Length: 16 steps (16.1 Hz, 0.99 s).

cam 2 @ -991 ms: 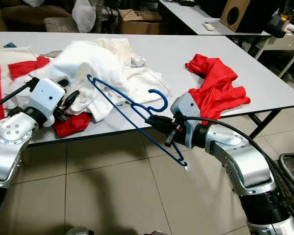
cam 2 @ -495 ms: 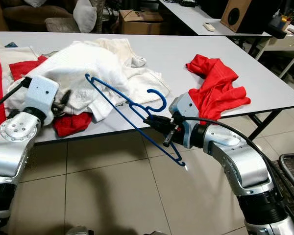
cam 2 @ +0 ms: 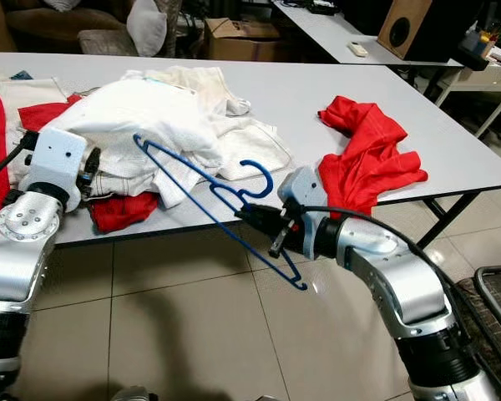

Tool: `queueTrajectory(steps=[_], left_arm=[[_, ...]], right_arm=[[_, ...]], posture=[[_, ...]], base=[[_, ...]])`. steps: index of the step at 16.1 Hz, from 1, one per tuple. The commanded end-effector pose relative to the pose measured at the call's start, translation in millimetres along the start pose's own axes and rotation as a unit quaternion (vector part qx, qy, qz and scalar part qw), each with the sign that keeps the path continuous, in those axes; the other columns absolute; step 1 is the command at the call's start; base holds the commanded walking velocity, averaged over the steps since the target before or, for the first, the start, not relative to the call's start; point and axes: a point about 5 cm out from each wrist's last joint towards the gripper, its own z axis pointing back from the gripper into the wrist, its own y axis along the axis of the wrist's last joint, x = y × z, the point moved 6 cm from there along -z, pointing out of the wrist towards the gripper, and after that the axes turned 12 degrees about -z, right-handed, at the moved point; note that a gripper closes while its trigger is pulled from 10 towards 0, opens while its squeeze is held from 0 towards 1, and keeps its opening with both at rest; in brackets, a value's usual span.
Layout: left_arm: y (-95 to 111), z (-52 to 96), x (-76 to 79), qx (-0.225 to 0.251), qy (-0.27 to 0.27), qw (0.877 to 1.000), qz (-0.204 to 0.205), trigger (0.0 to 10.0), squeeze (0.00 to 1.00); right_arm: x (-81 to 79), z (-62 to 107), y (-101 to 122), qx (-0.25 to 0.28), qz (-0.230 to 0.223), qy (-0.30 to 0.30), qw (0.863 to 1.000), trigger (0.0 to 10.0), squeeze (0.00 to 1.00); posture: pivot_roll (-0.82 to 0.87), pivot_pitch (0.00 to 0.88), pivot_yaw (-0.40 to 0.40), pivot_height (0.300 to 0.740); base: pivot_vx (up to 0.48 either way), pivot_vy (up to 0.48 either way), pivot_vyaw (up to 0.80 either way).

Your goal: Hang hanger

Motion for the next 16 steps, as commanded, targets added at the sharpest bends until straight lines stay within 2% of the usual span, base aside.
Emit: queueTrajectory(steps=[1, 5, 8, 9, 10, 12, 13, 16], left_arm=[[0.7, 1.7, 0.7, -0.003, 0.002, 1.0, 0.014, 0.0, 0.0], [-3.5, 2.6, 3.4, -0.011, -0.007, 1.0, 0.01, 0.0, 0.0], [3.6, 3.0, 6.5, 0.008, -0.024, 1.0, 0.002, 0.0, 0.0], [12.0, 4.7, 10.7, 0.031, -0.055, 0.998, -0.029, 0.0, 0.0], [20.3, 7.2, 16.0, 0.059, -0.086, 0.994, -0.04, 0.0, 0.0], [39.4, 27.1, 43.0, 0.132, -0.211, 0.966, -0.064, 0.0, 0.0], [42.3, 38.4, 49.0, 0.141, -0.258, 0.955, -0.048, 0.0, 0.0], [45.1, 47.7, 43.6, 0.145, -0.283, 0.947, -0.043, 0.0, 0.0]], right_arm=[[1.0, 2.1, -1.3, -0.003, 0.006, -0.003, 1.0, 10.0, 0.0], [3.5, 0.2, -2.1, -0.002, 0.003, -0.009, 1.0, 10.0, 0.0], [4.3, -2.9, -5.7, -0.007, -0.002, -0.011, 1.0, 10.0, 0.0], [3.7, -7.2, -7.8, -0.009, -0.007, -0.007, 1.0, 10.0, 0.0], [4.0, -9.3, -8.2, -0.009, -0.01, -0.006, 1.0, 10.0, 0.0], [6.5, -14.9, -7.3, -0.006, -0.018, -0.004, 1.0, 10.0, 0.0], [6.5, -18.2, -8.1, -0.01, -0.021, 0.003, 1.0, 10.0, 0.0], [10.0, -25.0, -4.3, -0.011, -0.011, 0.01, 1.0, 10.0, 0.0]], posture=[[0.0, 0.0, -0.125, 0.74], [0.0, 0.0, -0.124, 0.74], [-0.01, 0.0, -0.124, 0.74], [-0.01, 0.0, -0.126, 0.74], [0.0, 0.0, -0.129, 0.74], [0.0, 0.0, -0.133, 0.74], [0.0, 0.0, -0.136, 0.74], [0.01, 0.0, -0.144, 0.74]], base=[[0.0, 0.0, 0.0], [0.0, 0.0, 0.0], [0.0, 0.0, 0.0], [0.0, 0.0, 0.0], [0.0, 0.0, 0.0], [0.0, 0.0, 0.0], [0.0, 0.0, 0.0], [0.0, 0.0, 0.0]])
